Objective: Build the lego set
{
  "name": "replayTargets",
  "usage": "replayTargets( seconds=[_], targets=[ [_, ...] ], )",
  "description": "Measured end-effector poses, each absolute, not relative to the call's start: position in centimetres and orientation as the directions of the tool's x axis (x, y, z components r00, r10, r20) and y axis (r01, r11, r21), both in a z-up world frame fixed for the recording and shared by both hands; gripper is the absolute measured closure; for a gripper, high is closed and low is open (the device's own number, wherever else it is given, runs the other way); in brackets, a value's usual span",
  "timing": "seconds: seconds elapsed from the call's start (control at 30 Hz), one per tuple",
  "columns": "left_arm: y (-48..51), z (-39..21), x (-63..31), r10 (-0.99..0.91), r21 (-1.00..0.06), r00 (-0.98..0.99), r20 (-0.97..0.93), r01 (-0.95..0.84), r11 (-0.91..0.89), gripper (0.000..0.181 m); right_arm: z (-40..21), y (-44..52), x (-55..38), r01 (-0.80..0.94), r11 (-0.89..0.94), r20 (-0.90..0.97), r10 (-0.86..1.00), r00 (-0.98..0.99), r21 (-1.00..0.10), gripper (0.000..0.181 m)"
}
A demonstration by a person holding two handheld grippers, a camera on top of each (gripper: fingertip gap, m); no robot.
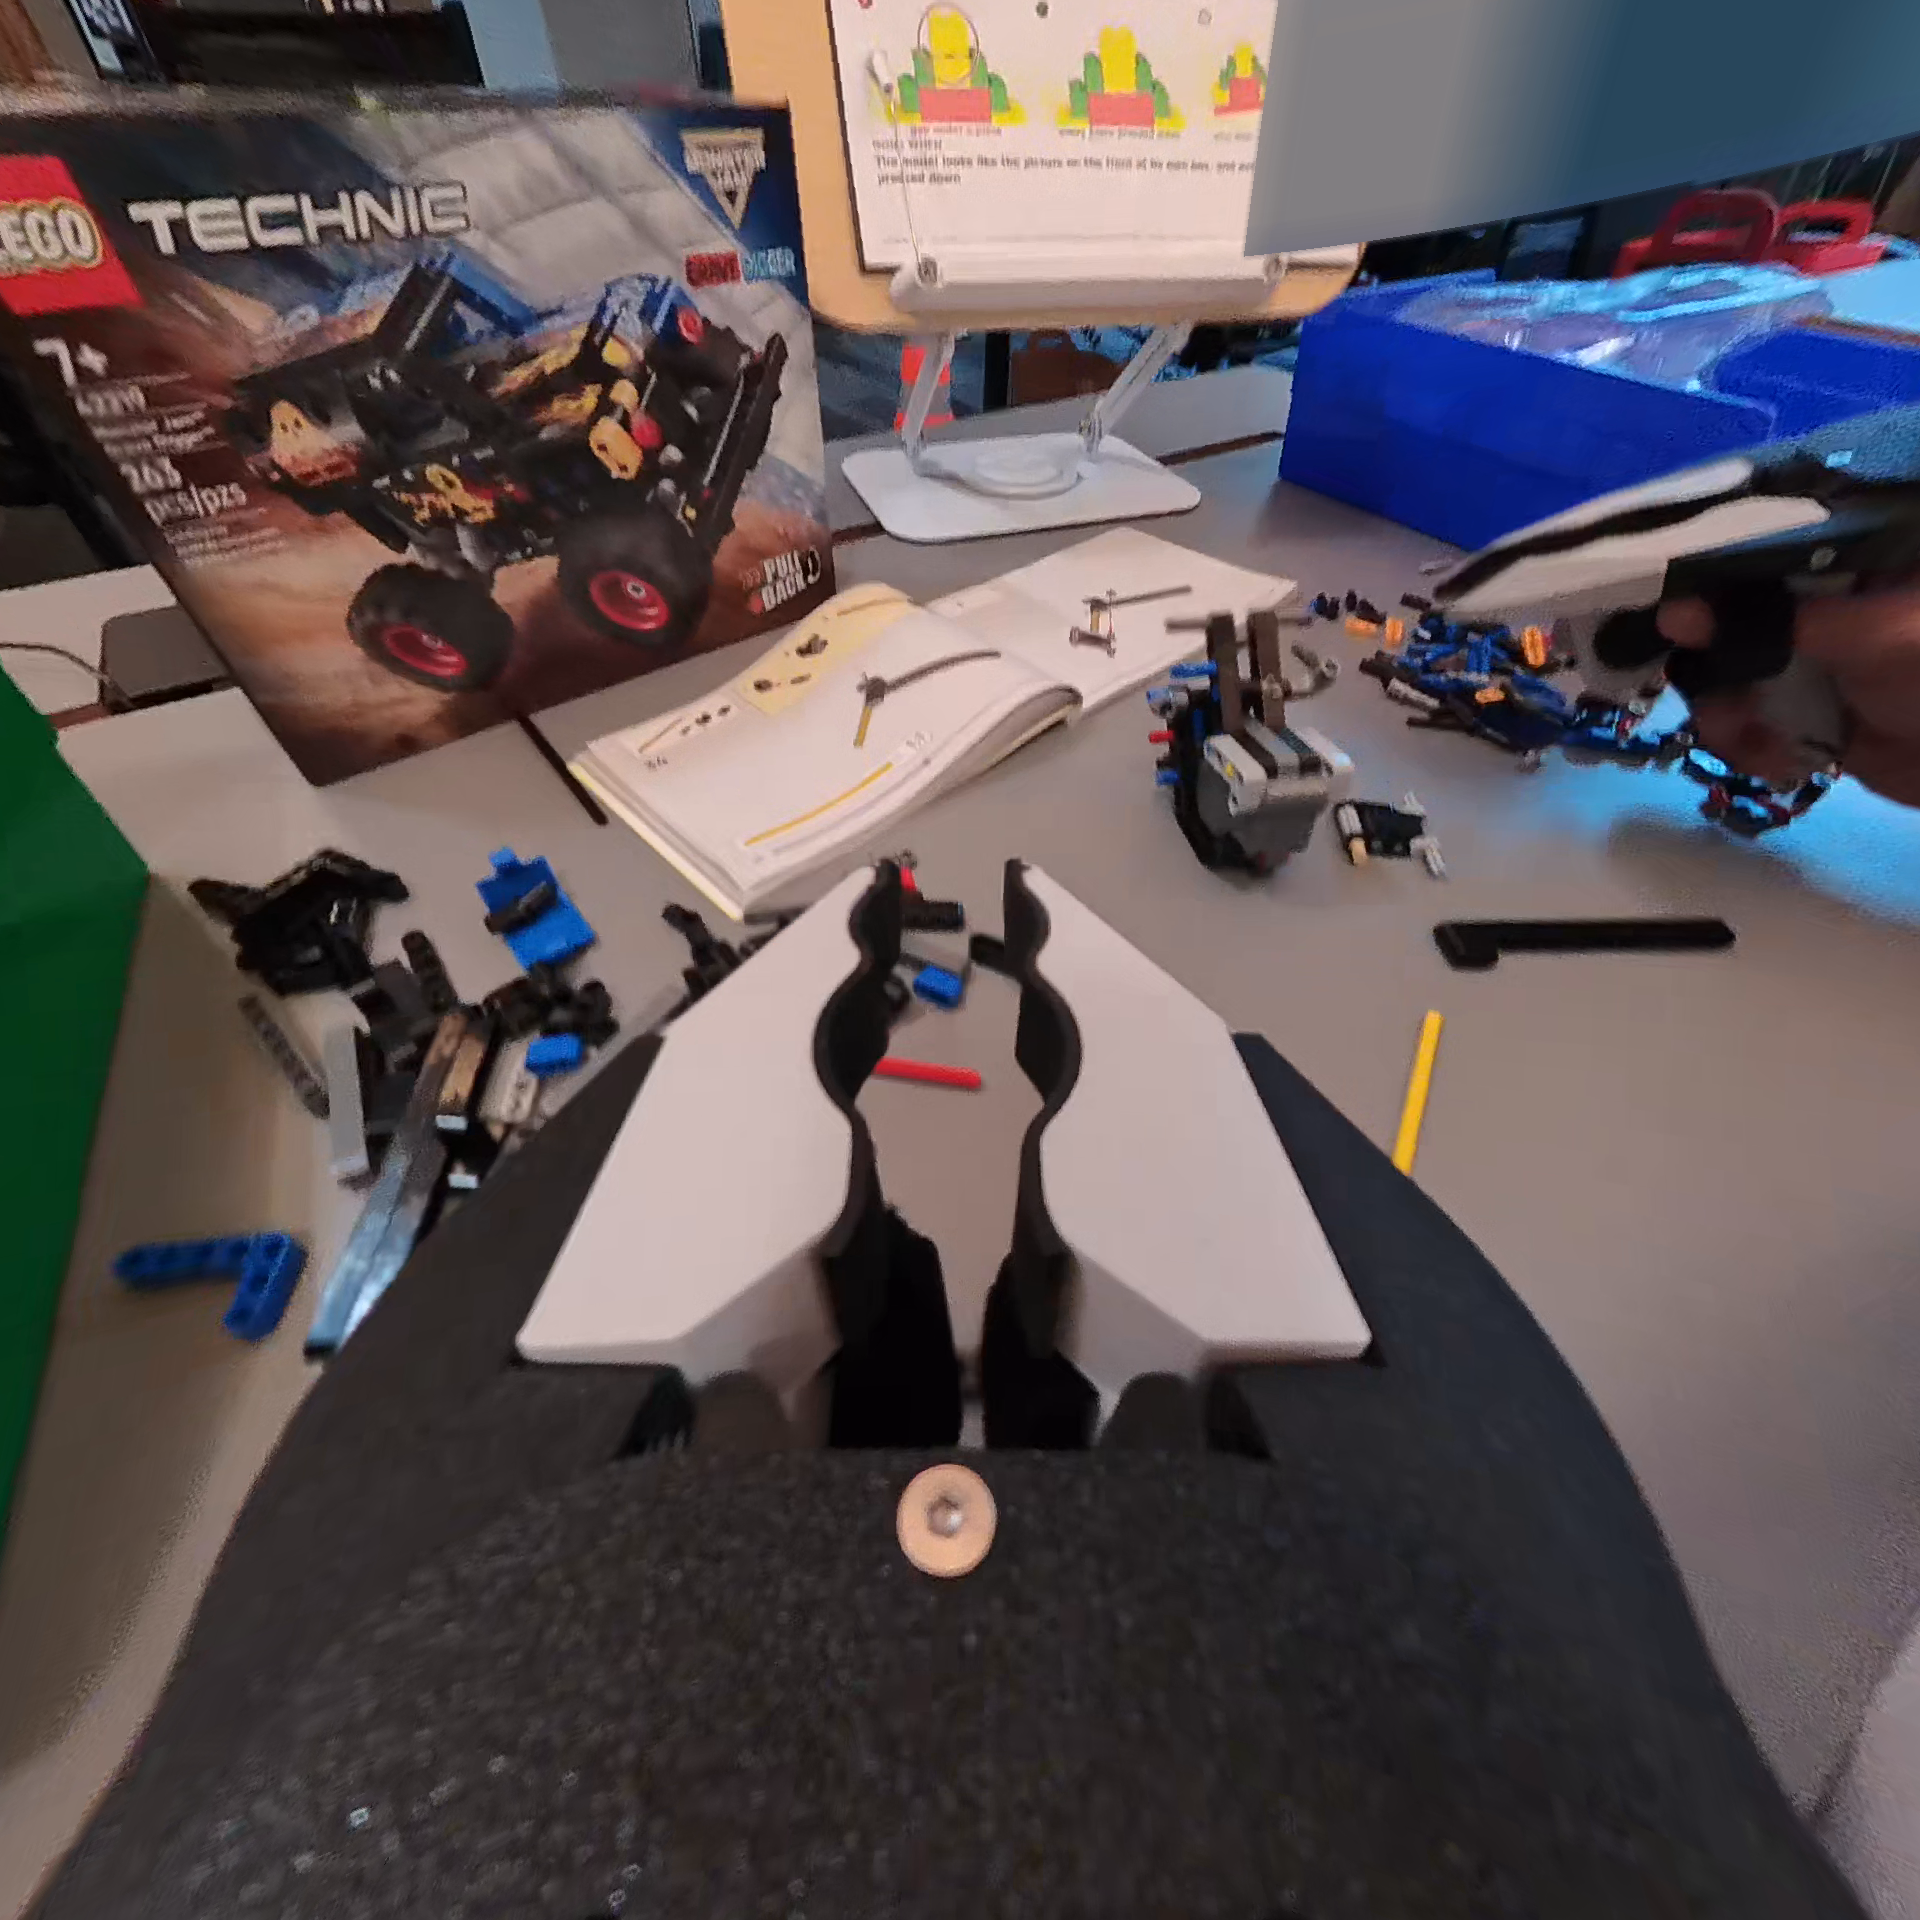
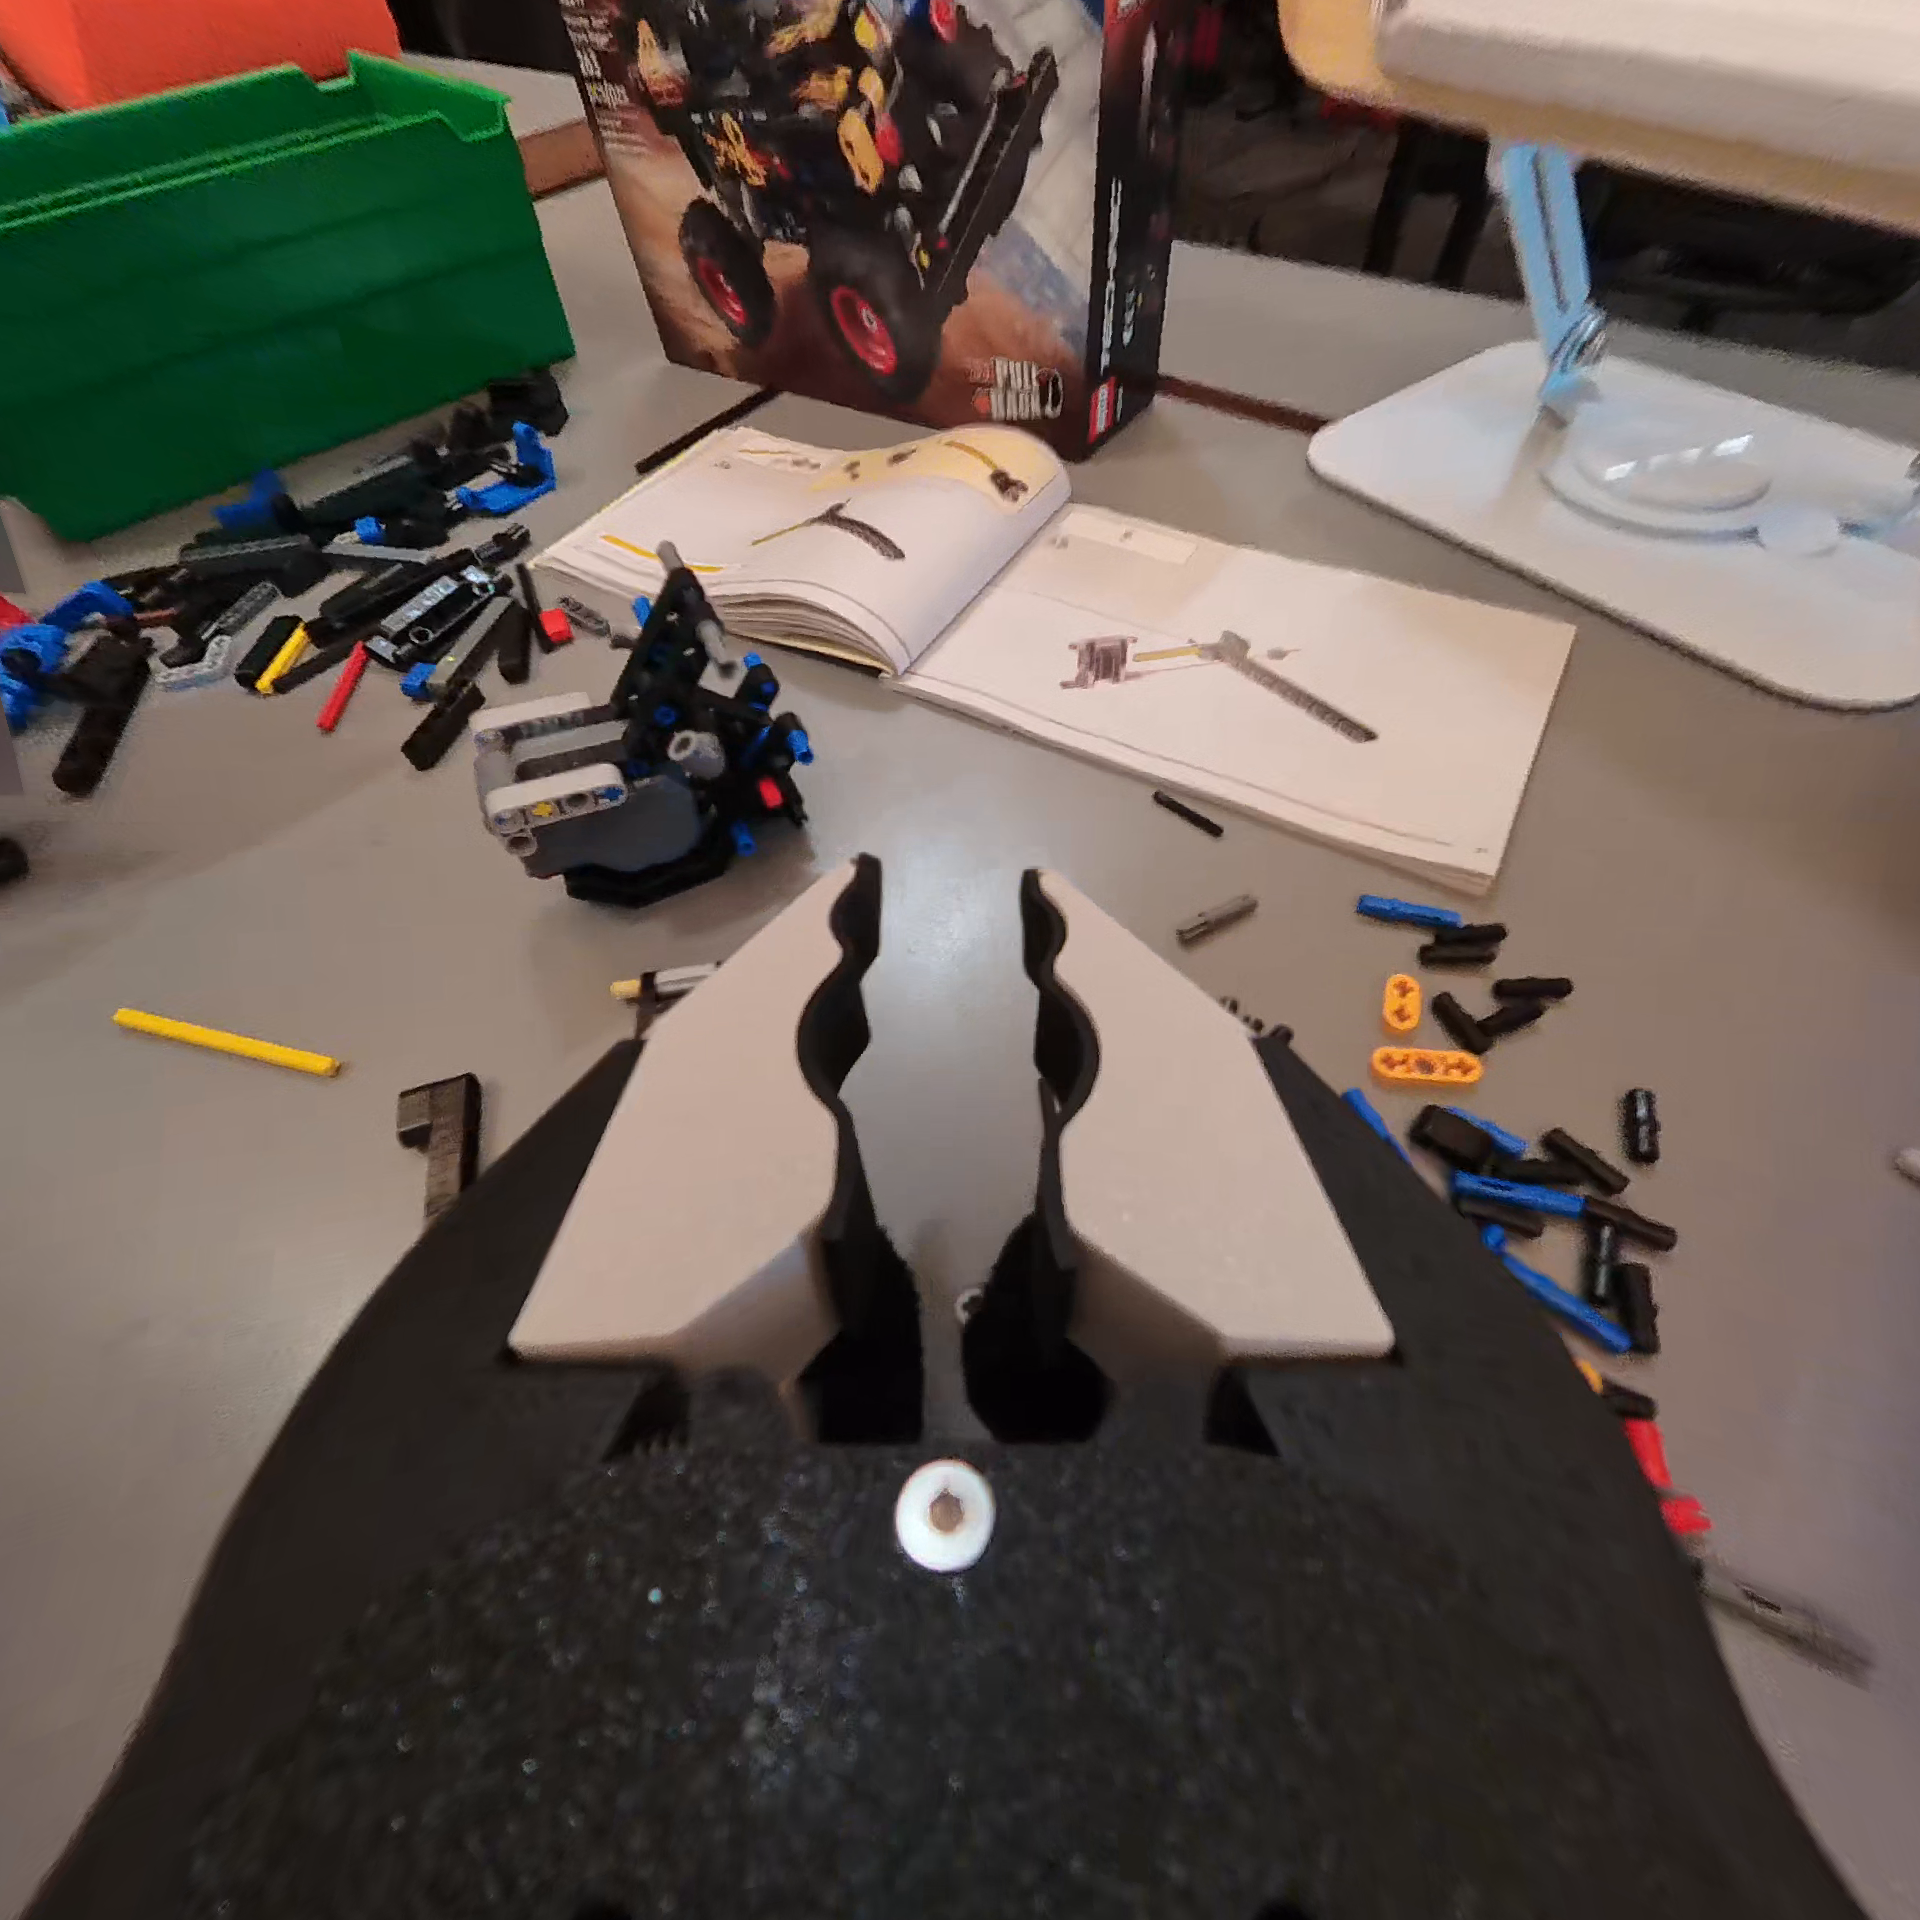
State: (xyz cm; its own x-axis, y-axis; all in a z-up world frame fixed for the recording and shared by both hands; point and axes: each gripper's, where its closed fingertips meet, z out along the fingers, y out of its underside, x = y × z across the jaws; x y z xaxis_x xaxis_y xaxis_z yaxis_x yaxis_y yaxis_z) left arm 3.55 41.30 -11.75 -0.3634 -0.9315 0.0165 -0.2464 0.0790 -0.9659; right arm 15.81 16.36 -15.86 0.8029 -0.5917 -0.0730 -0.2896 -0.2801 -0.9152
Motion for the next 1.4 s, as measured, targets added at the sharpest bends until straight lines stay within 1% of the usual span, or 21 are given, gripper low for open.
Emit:
replayTargets(
  seconds=[0.13,0.23,0.4,0.6,0.83,1.1,1.23,1.4],
  targets=[
    [40.9,-10.3,6.7,-0.918,-0.981,-0.398,-0.008,-0.174,0.085,0.164,-15.6,16.2,16.2,-0.298,-0.263,-0.084,-0.605,0.792,-0.918,0.153],
    [40.5,-11.0,8.9,-0.905,-0.975,-0.424,-0.020,-0.193,0.112,0.164,-16.1,16.2,16.1,-0.318,-0.276,-0.094,-0.604,0.792,-0.907,0.153],
    [39.9,-11.8,10.9,-0.875,-0.979,-0.481,0.051,-0.197,0.052,0.164,-16.9,15.8,16.5,-0.342,-0.296,-0.090,-0.624,0.776,-0.892,0.155],
    [39.9,-12.7,10.9,-0.878,-0.972,-0.479,0.018,-0.215,0.097,0.163,-16.8,15.5,16.6,-0.343,-0.285,-0.094,-0.632,0.769,-0.895,0.156],
    [40.0,-12.1,10.8,-0.878,-0.977,-0.478,0.037,-0.201,0.068,0.163,-16.7,15.8,16.3,-0.323,-0.298,-0.074,-0.622,0.780,-0.898,0.158],
    [40.1,-12.1,10.7,-0.882,-0.975,-0.471,0.016,-0.201,0.090,0.163,-17.0,15.7,16.3,-0.318,-0.316,-0.058,-0.622,0.781,-0.894,0.159],
    [40.5,-11.6,10.6,-0.892,-0.978,-0.453,-0.005,-0.183,0.098,0.163,-16.8,16.1,16.0,-0.296,-0.329,-0.038,-0.609,0.792,-0.897,0.161],
    [42.0,-11.0,9.6,-0.901,-0.980,-0.434,0.023,-0.189,0.066,0.164,-16.6,16.7,15.4,-0.251,-0.355,0.007,-0.588,0.808,-0.901,0.163]
  ],
)
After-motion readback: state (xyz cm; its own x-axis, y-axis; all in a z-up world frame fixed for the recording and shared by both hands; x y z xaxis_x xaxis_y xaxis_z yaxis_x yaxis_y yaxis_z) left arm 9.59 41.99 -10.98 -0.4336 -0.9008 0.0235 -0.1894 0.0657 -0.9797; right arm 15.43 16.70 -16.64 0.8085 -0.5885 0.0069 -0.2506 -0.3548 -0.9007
